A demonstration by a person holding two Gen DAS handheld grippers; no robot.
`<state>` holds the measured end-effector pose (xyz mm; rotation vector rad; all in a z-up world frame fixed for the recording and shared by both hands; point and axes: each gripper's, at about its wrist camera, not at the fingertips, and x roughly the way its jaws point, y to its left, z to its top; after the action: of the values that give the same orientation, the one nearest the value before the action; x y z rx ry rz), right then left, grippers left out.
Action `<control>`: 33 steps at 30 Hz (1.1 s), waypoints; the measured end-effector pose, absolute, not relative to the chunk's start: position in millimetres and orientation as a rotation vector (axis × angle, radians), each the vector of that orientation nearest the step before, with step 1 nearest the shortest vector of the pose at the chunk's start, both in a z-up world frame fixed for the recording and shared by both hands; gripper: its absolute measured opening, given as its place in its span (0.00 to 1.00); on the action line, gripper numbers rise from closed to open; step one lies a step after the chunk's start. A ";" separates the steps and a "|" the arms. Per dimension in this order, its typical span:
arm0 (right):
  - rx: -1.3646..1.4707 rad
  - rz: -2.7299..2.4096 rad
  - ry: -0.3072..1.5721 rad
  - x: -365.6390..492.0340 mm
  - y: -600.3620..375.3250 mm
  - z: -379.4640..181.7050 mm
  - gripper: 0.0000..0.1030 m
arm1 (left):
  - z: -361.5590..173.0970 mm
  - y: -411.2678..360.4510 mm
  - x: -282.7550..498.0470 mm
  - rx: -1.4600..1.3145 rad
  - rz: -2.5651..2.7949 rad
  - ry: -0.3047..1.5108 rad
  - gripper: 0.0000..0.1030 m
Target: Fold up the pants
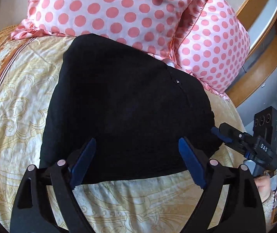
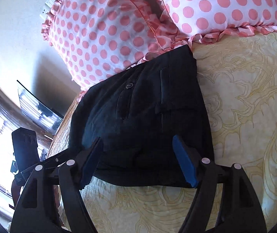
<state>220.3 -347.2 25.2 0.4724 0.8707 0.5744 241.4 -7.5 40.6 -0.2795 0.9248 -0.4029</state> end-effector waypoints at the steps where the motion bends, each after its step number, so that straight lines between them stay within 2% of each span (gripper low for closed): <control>1: 0.456 0.552 0.868 216.3 -344.8 31.4 0.85 | 43.7 -10.2 237.8 -0.259 -0.375 0.916 0.84; 3: 0.418 0.523 0.810 195.9 -341.5 48.9 0.98 | 55.2 -10.1 220.5 -0.199 -0.321 0.851 0.86; 5: 0.359 0.488 0.728 166.0 -340.5 62.9 0.99 | 68.8 -12.8 195.8 -0.110 -0.284 0.762 0.97; 6: 0.329 0.453 0.696 149.2 -337.7 67.2 0.99 | 72.2 -13.0 183.2 -0.060 -0.246 0.722 0.98; 10: 0.225 0.338 0.691 100.2 -321.1 55.9 0.99 | 61.0 -10.1 143.0 0.072 -0.142 0.713 0.98; 17: 0.120 0.223 0.662 51.5 -297.5 27.6 0.99 | 31.9 9.7 92.5 0.044 -0.065 0.770 0.98; 33: 0.018 0.184 0.657 33.7 -271.1 3.1 0.99 | 14.1 2.1 78.4 0.059 -0.092 0.737 0.98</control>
<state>33.7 -271.1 3.1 0.0183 0.6572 0.1844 78.4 2.1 14.1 0.0591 0.7374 -0.0924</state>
